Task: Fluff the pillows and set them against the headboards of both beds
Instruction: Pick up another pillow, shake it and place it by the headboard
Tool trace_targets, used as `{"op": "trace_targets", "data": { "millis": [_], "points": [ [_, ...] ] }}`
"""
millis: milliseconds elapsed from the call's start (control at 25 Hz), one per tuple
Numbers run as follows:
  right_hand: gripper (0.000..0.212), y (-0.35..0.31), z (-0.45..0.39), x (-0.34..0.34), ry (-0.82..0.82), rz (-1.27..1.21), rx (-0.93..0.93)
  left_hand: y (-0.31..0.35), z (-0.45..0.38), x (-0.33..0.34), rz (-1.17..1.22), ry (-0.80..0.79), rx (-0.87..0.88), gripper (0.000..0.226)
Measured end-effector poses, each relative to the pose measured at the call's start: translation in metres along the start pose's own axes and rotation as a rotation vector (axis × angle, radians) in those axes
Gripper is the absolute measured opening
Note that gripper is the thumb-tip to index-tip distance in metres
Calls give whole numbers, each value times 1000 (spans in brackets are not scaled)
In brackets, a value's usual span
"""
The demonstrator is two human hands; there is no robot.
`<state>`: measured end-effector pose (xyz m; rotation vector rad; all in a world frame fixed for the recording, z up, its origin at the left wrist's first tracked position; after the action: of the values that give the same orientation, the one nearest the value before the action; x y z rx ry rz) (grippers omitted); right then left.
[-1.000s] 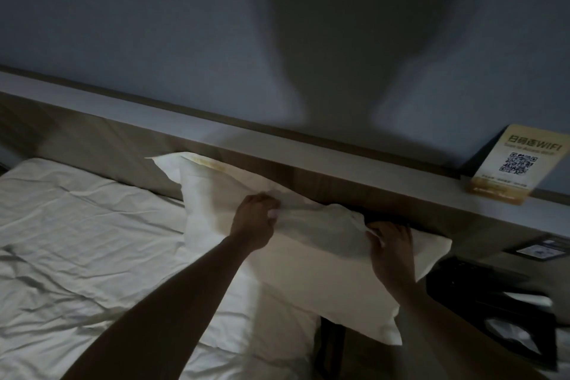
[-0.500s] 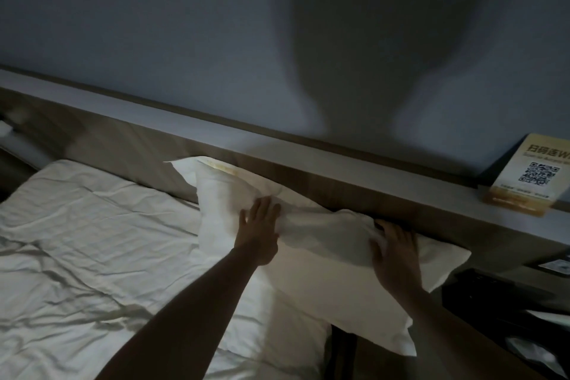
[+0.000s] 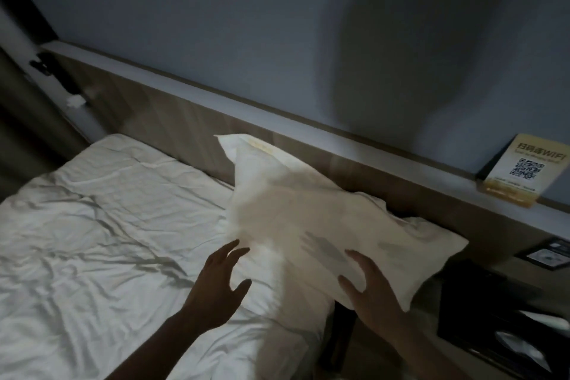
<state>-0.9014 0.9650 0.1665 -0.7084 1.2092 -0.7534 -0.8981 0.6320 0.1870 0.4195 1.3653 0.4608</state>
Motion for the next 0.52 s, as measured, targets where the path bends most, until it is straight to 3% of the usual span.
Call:
{"op": "trace_targets", "data": {
  "millis": [200,400,520],
  "points": [
    [33,-52,97,27,-166,-120,-42,-27,154,-36,170,92,-62,47],
    [31,-81,210,53,-391,-309,11,-26,308,-43,525,150,-217,40],
    [45,-88,263,66,-470,-310,-39,-16,381,-36,661,186,-305,38]
  ]
}}
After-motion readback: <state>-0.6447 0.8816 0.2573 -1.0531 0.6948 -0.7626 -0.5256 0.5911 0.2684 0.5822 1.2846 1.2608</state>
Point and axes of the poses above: each hand's wrist, its own z-axis away from the middle knuckle, its own x-axis out of the palm, y = z × x, the point moved 6 cm from there along -z, towards the middle knuckle, and after that the axes turned 6 degrees about -x, right-handed, at the moved point
